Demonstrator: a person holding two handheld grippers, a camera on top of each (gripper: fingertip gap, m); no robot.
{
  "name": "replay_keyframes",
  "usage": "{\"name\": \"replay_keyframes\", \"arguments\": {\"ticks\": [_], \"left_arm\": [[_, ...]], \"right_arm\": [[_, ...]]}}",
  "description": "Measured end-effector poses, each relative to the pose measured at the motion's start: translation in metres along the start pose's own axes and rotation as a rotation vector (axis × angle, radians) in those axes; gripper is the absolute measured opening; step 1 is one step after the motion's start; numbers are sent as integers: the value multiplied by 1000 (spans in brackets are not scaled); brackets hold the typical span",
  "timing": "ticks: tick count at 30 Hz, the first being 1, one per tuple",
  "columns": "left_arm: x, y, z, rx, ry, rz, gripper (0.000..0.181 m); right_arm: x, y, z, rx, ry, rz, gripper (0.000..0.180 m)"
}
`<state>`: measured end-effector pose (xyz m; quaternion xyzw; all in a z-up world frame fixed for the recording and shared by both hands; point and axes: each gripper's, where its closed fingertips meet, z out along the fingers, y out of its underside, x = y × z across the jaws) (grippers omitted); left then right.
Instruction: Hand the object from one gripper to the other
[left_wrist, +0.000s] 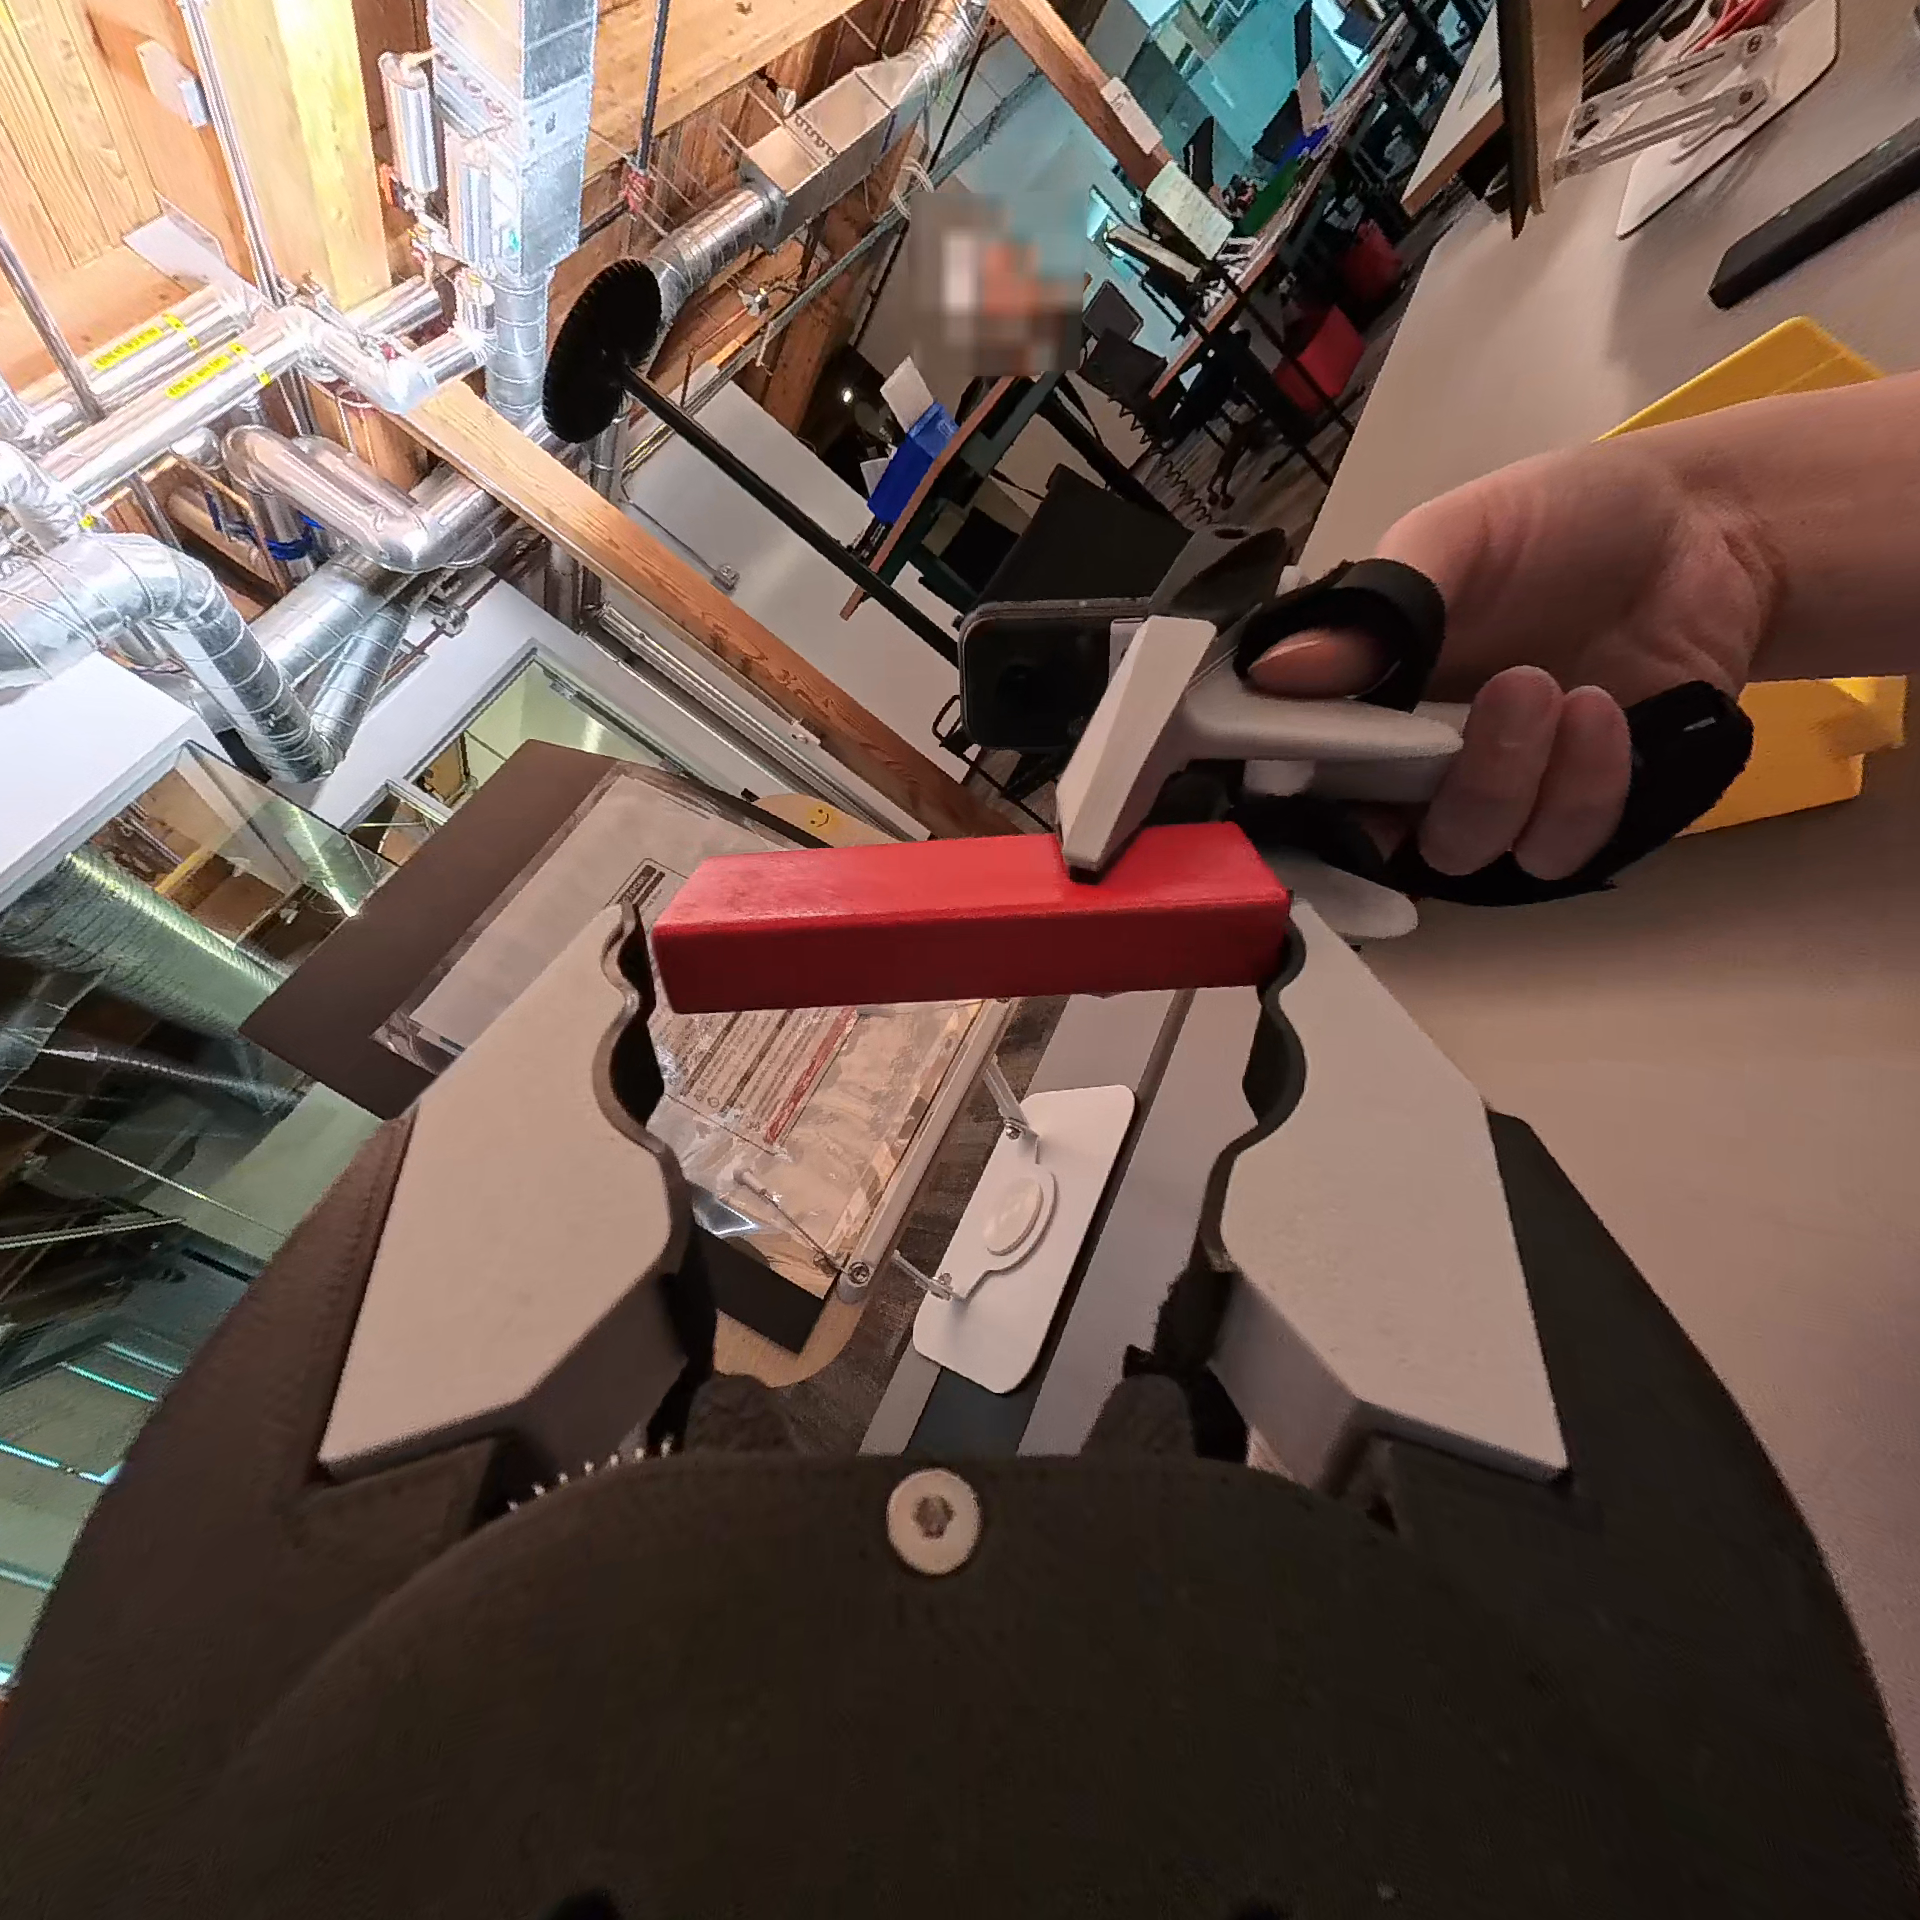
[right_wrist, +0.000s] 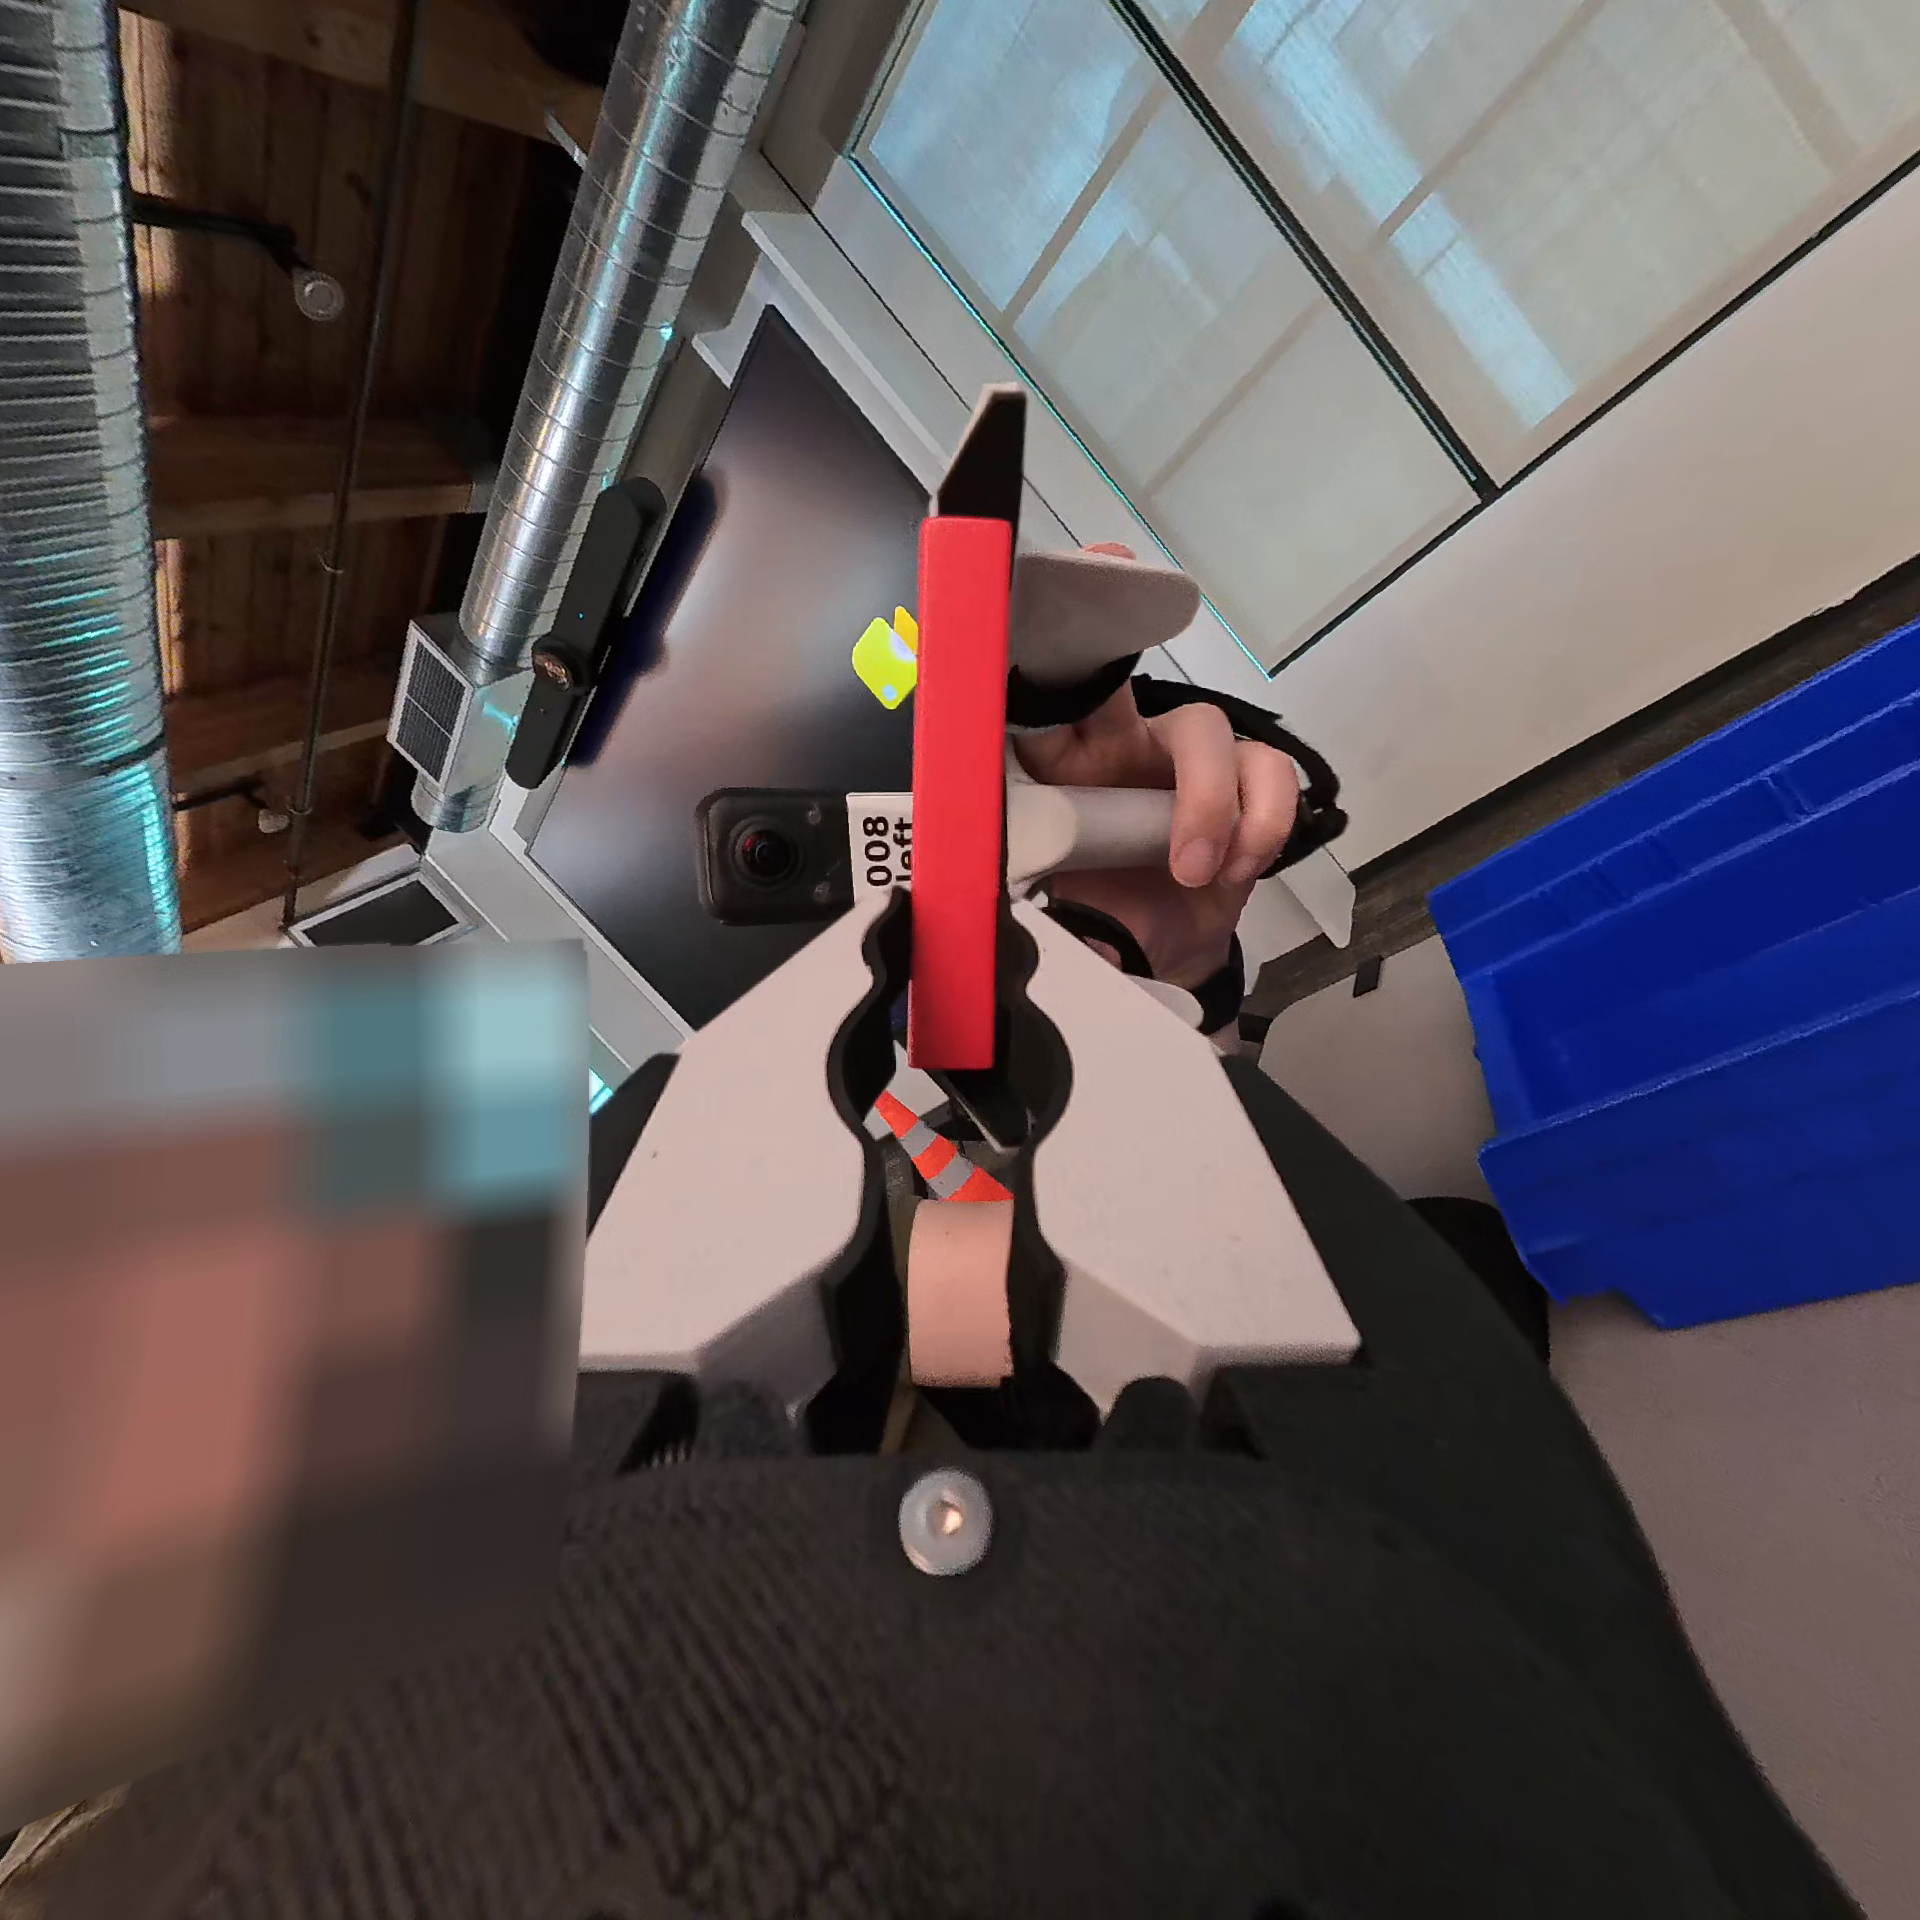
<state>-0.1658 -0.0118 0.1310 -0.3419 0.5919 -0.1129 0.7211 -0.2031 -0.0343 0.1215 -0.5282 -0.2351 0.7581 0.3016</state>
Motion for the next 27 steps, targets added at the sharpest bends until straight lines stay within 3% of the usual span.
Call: {"name": "replay_keyframes", "arguments": {"ticks": [10, 19, 22, 27], "left_arm": [[0, -6, 0, 9, -19, 66, 110], [-10, -8, -4, -19, -94, 133, 110], [-28, -3, -10, -65, -188, 182, 109], [-63, 21, -19, -226, -392, 297, 109]], "right_arm": [[-6, -1, 2, -2, -9, -38, 14], [-8, -17, -3, 56, 75, -188, 42], [0, -43, -20, 177, 235, -381, 46], [-17, -78, -50, 381, 577, -908, 51]]}}
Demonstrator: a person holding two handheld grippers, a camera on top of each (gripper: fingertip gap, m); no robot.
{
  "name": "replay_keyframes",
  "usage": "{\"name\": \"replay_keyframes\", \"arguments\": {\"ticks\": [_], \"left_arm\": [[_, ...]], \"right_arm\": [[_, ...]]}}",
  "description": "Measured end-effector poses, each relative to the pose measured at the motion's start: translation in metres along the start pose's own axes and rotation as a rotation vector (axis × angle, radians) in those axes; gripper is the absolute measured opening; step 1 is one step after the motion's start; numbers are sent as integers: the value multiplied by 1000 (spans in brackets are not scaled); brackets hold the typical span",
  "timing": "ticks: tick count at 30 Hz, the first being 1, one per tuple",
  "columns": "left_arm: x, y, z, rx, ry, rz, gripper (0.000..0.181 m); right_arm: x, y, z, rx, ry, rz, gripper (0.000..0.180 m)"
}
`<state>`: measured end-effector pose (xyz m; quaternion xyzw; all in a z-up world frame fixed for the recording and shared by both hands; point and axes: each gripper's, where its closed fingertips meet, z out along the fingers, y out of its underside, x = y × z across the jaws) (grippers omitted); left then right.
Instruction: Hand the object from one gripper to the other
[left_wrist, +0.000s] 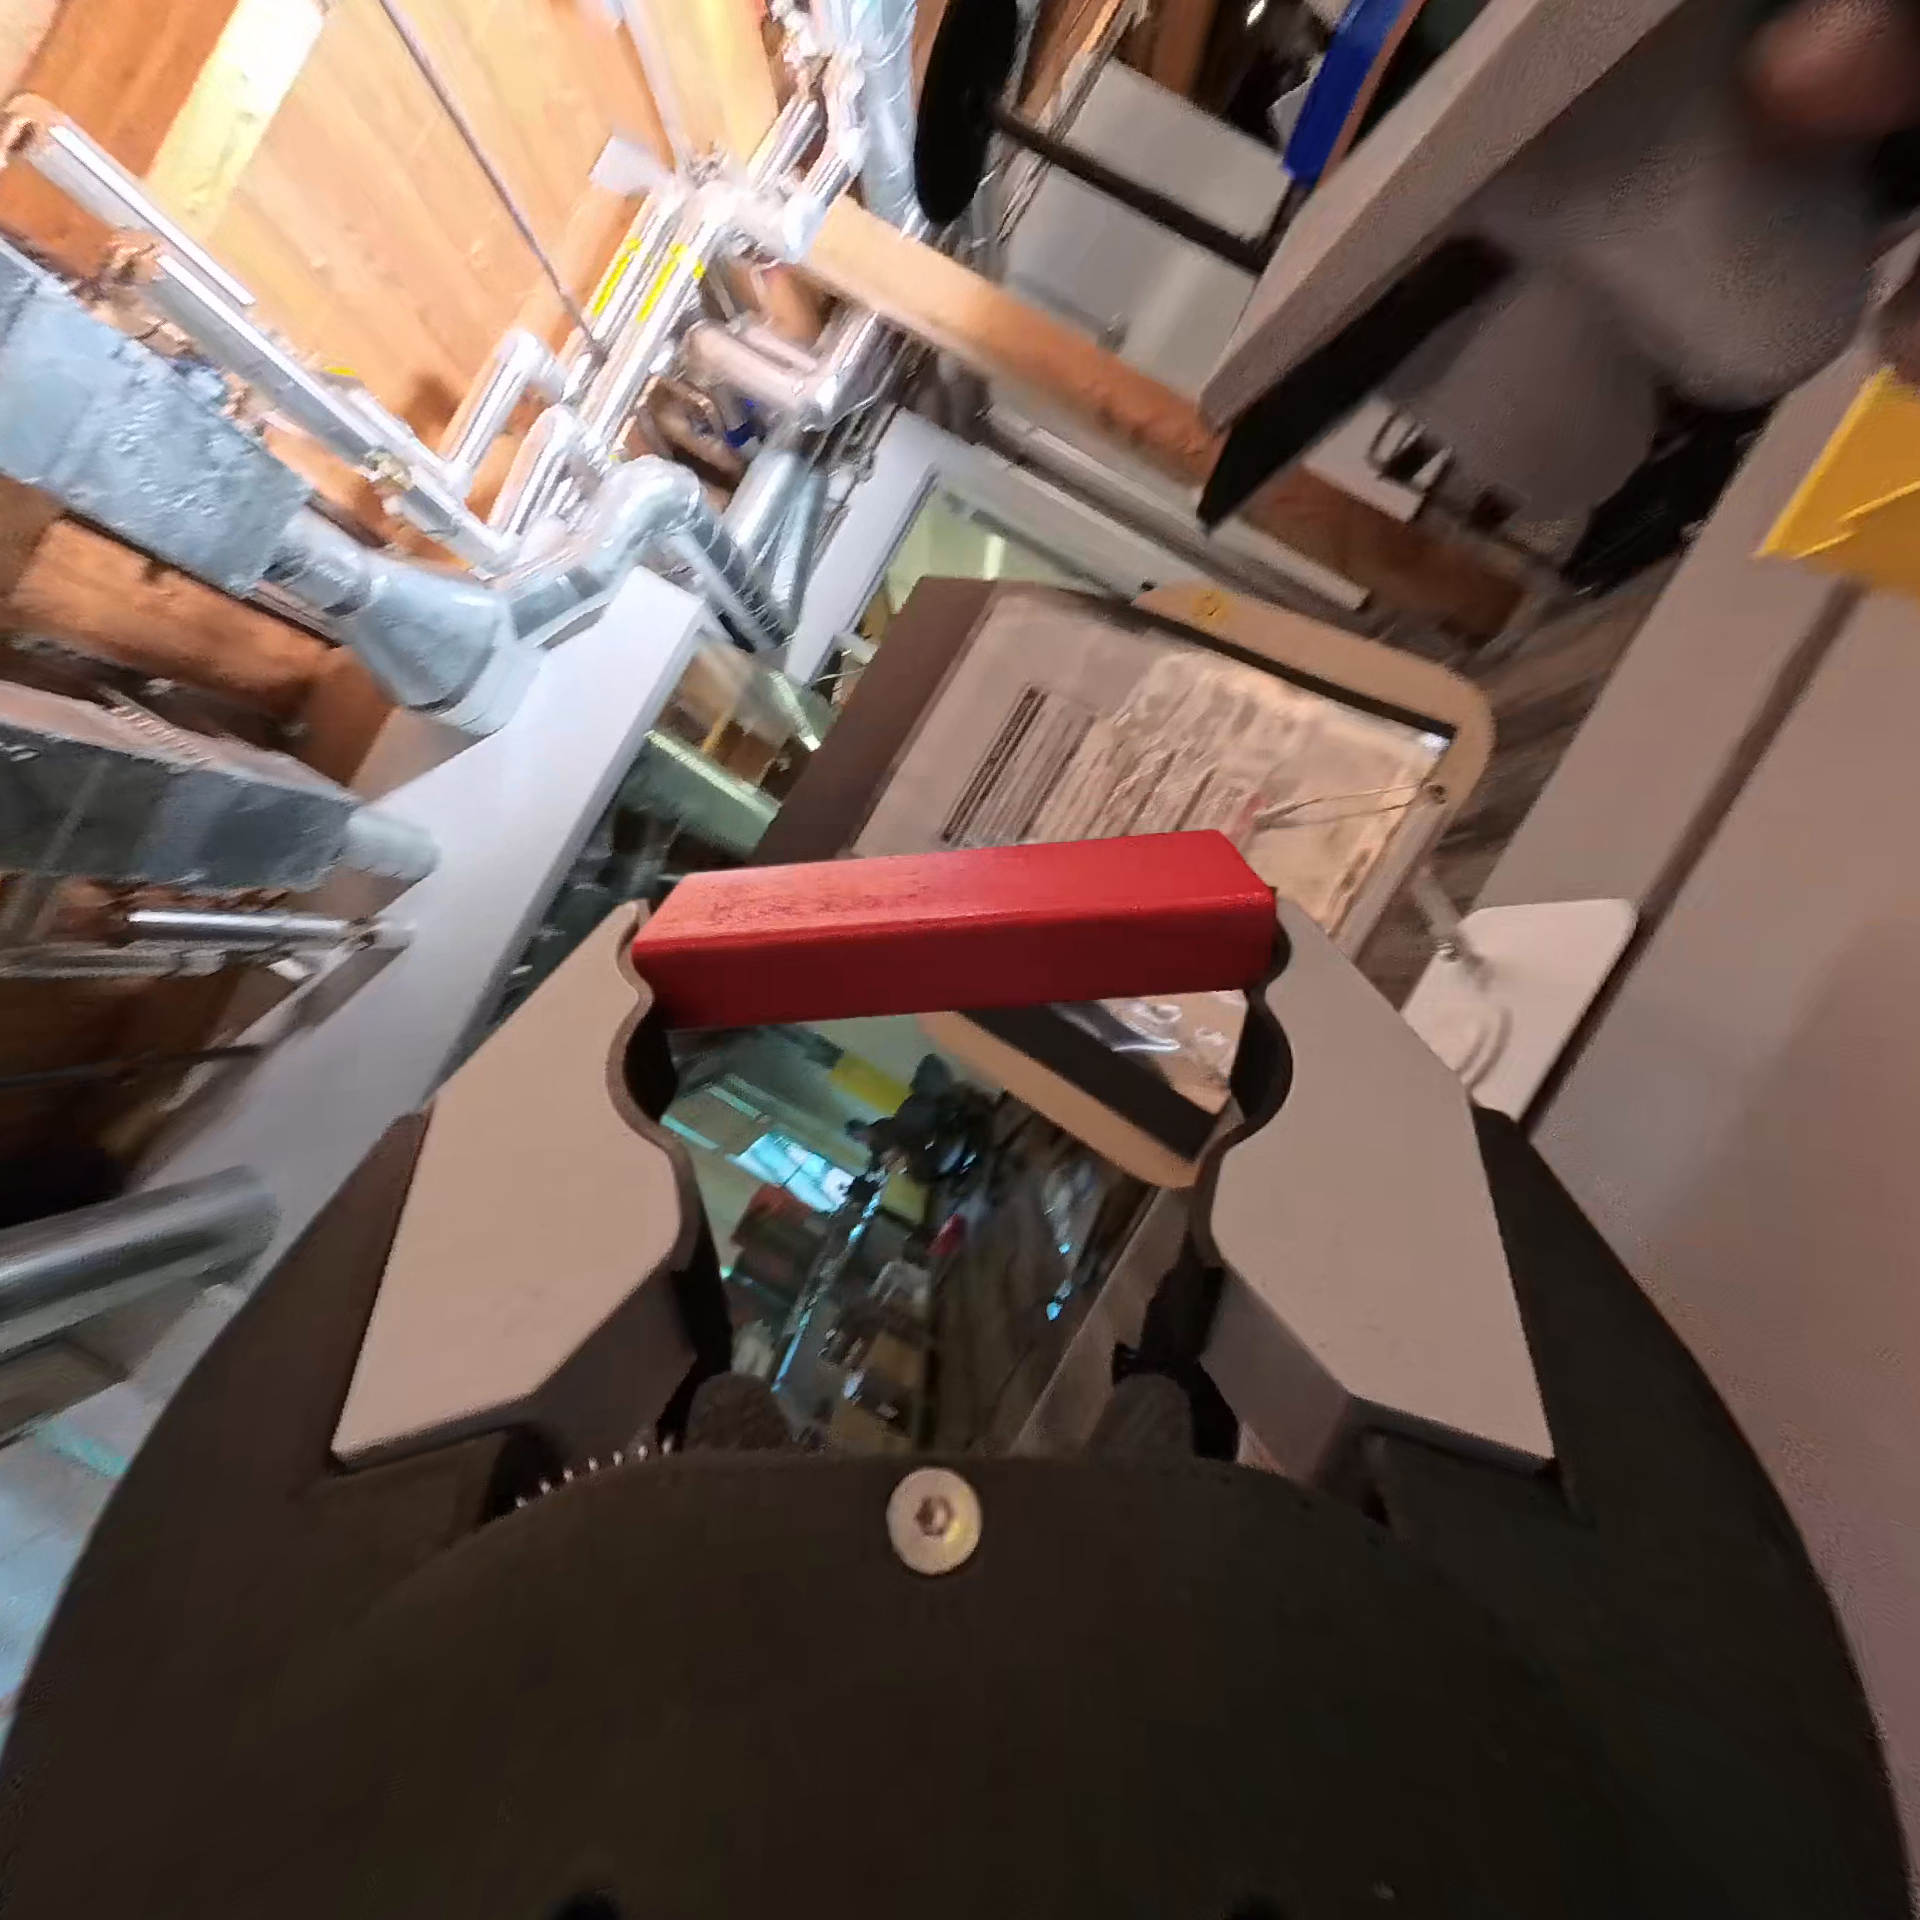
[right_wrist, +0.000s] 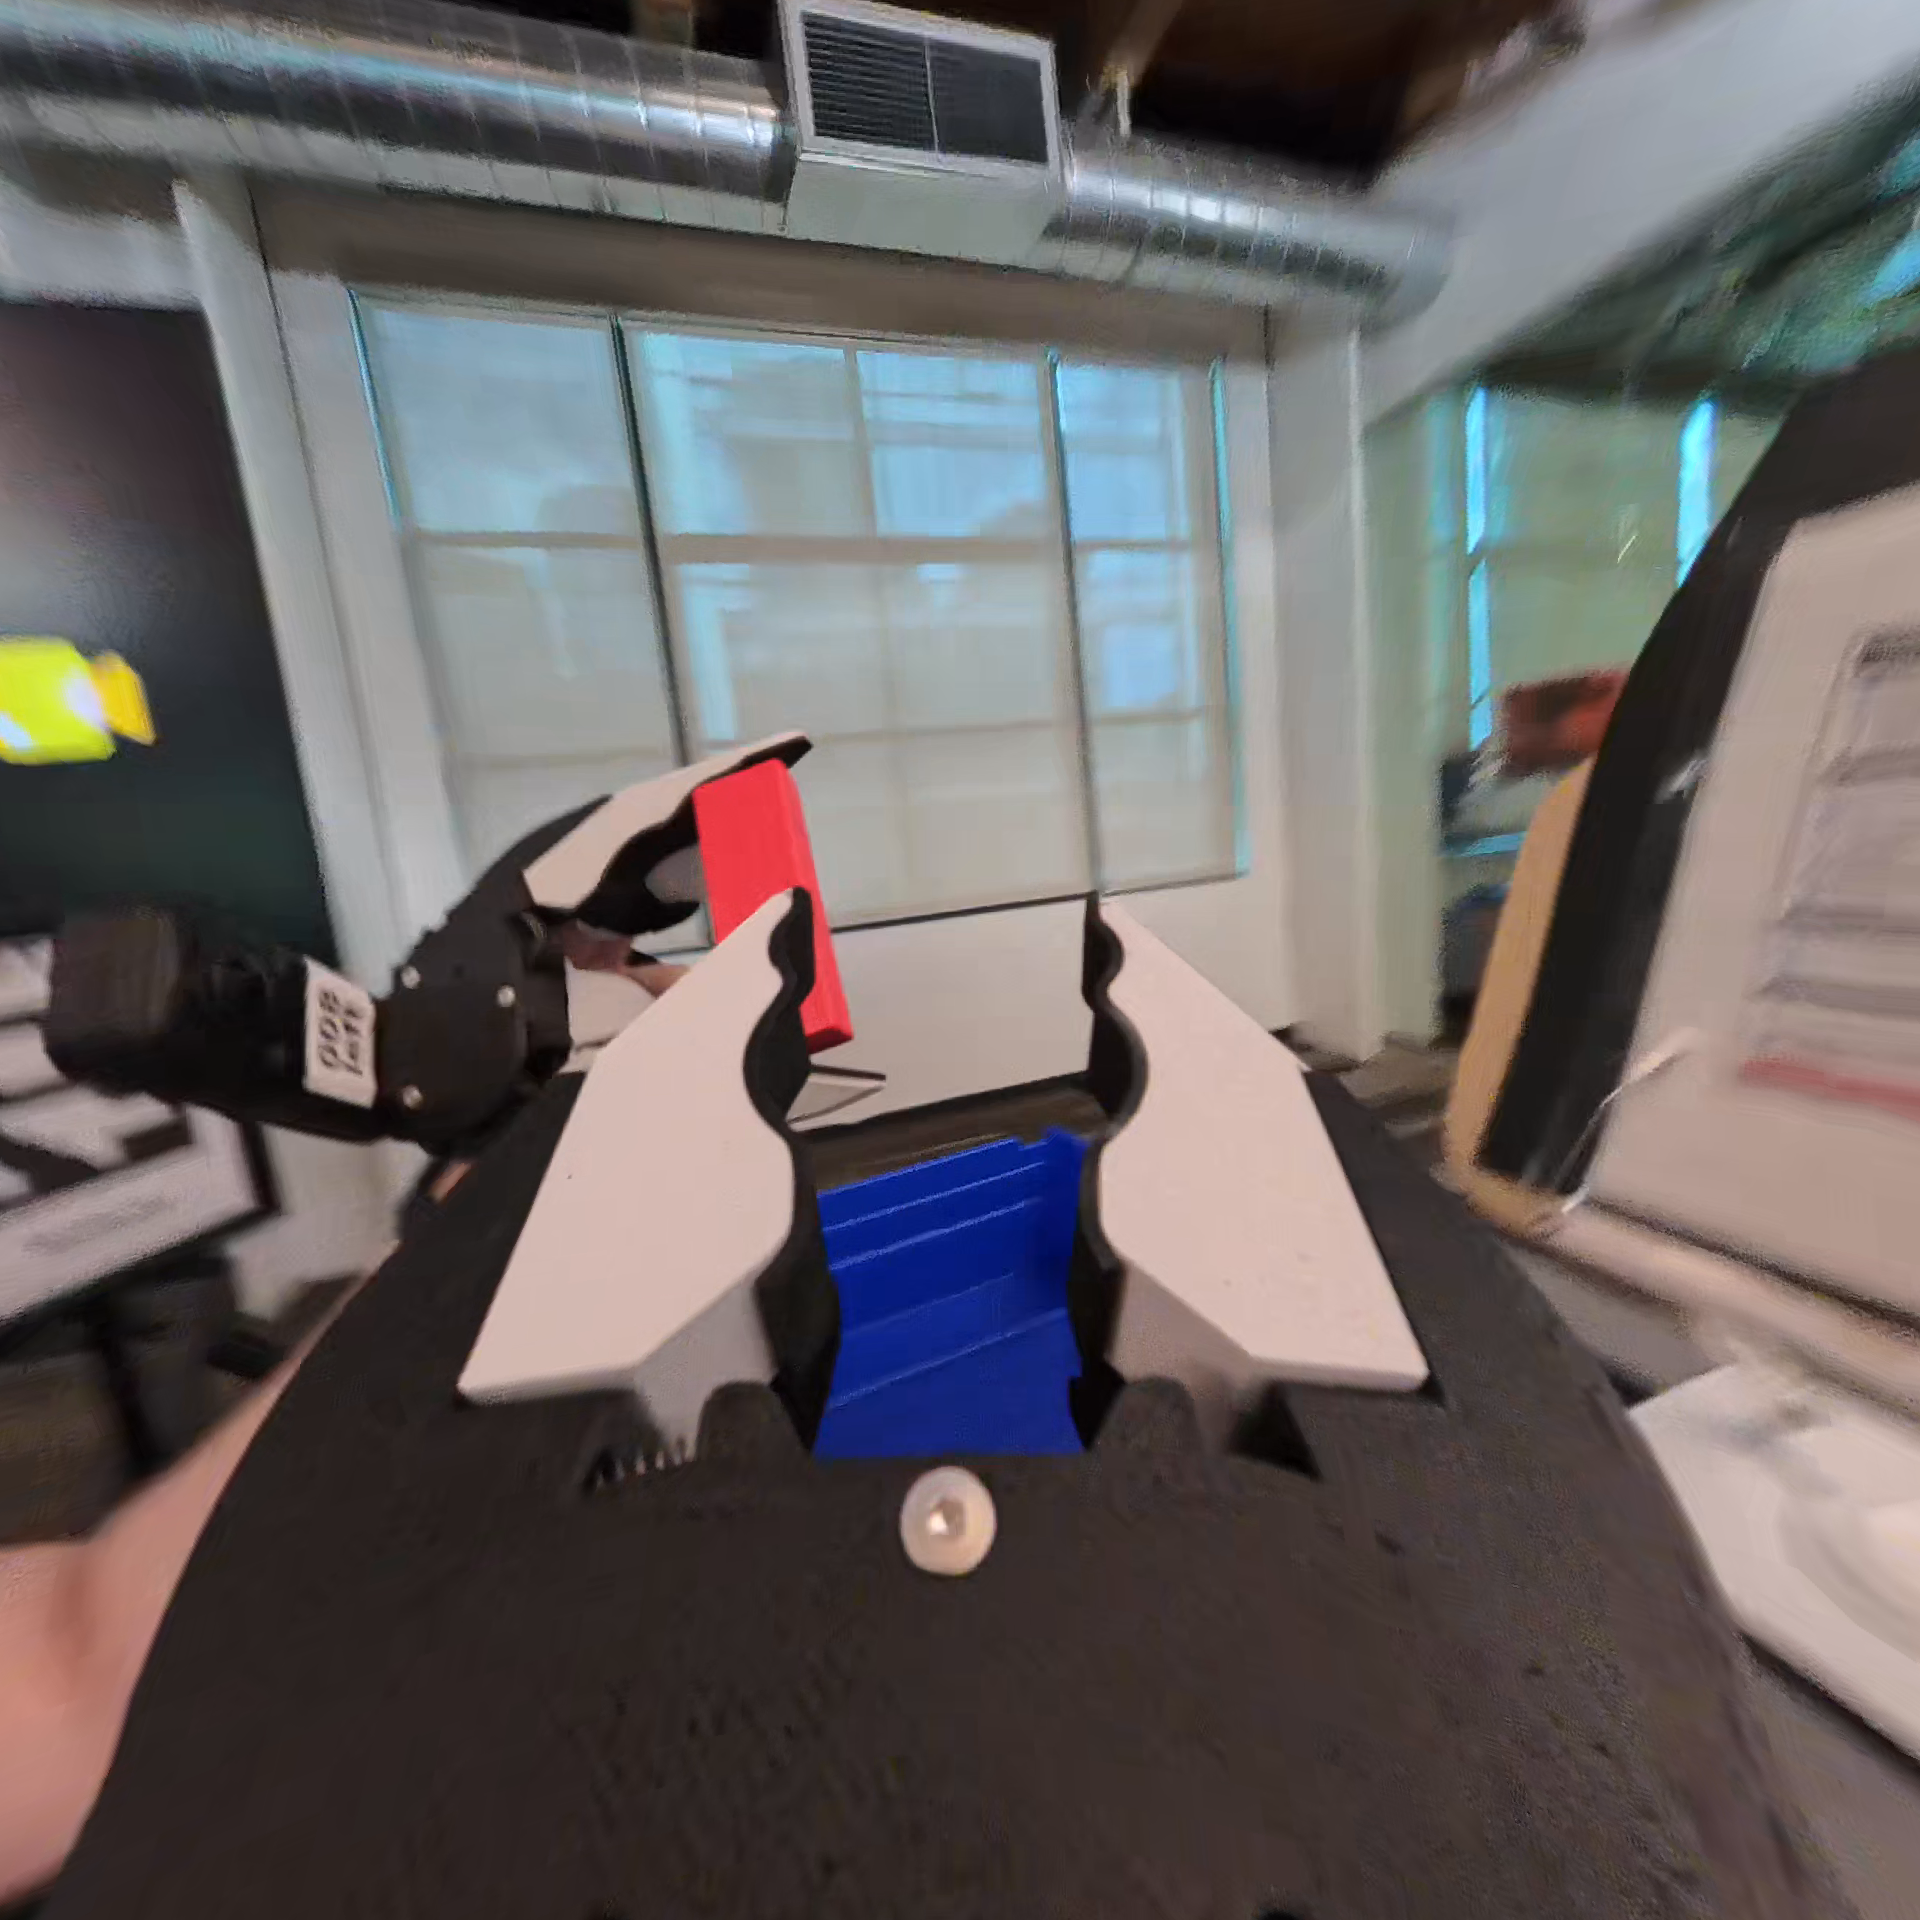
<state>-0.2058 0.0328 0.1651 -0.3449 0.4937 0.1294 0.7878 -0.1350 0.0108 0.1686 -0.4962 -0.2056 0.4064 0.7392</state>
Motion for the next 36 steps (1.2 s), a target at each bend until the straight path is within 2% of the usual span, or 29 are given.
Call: {"name": "replay_keyframes", "arguments": {"ticks": [3, 5, 14, 21, 24, 30, 33, 35, 36], "left_arm": [[-2, 7, 6, -37, -54, 42, 109], [4, 9, 9, -55, -58, 88, 109], [31, -1, 18, -68, 11, 152, 109], [47, -4, 21, -91, 76, 172, 109], [50, -1, 20, -131, 128, 85, 109], [37, 1, 6, -121, 209, -119, 104], [18, -7, 0, -28, 214, -344, 87], [0, -18, -4, 69, 205, -561, 74], [-4, -26, -6, 124, 241, -687, 75]], "right_arm": [[-20, 10, 7, -97, 19, -272, 53], [-29, 25, 14, -182, 14, -336, 55], [-22, 57, 23, -344, 99, -403, 45], [-15, 73, 21, -435, 100, -360, 30], [-15, 74, 21, -428, 58, -258, 30], [0, 55, 11, -299, -5, 32, 31], [6, 43, 5, -211, -80, 180, 31], [7, 38, 2, -166, -122, 222, 31], [5, 37, 2, -158, -139, 214, 31]]}}
